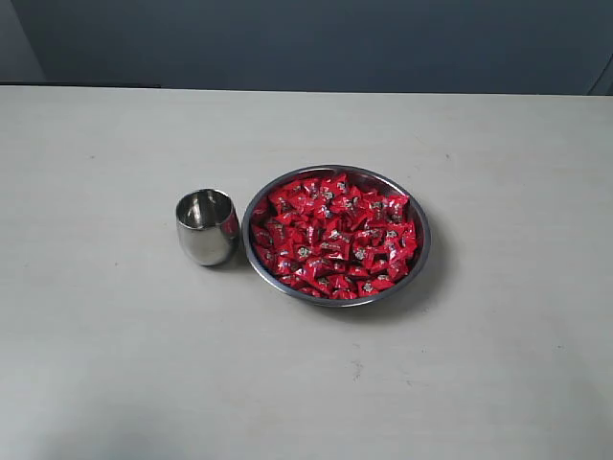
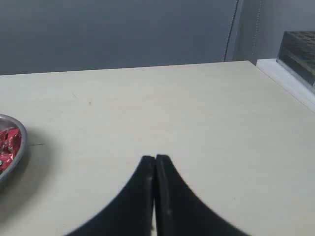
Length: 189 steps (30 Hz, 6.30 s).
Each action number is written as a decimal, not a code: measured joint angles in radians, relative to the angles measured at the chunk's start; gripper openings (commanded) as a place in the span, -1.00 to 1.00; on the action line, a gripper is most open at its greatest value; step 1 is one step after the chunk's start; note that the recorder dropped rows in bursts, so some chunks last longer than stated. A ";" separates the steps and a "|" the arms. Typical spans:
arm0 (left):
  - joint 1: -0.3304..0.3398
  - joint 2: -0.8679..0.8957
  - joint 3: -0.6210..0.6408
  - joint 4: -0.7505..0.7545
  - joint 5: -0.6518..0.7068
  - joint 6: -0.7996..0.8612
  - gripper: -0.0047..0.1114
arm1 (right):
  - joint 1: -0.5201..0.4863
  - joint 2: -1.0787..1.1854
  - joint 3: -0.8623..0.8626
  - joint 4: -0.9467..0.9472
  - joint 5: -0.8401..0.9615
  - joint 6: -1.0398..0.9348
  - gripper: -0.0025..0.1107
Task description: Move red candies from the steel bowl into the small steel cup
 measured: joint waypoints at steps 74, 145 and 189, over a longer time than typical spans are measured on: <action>0.000 0.000 0.000 0.000 0.000 0.000 -0.91 | 0.018 0.612 -0.553 0.260 -0.038 -0.064 -0.96; 0.000 0.000 0.000 0.000 0.000 0.000 -0.91 | 0.673 2.089 -1.441 0.313 0.412 -0.292 -0.96; 0.000 0.000 0.000 0.000 0.000 0.000 -0.91 | 0.792 2.155 -1.714 0.516 0.447 -0.479 -0.36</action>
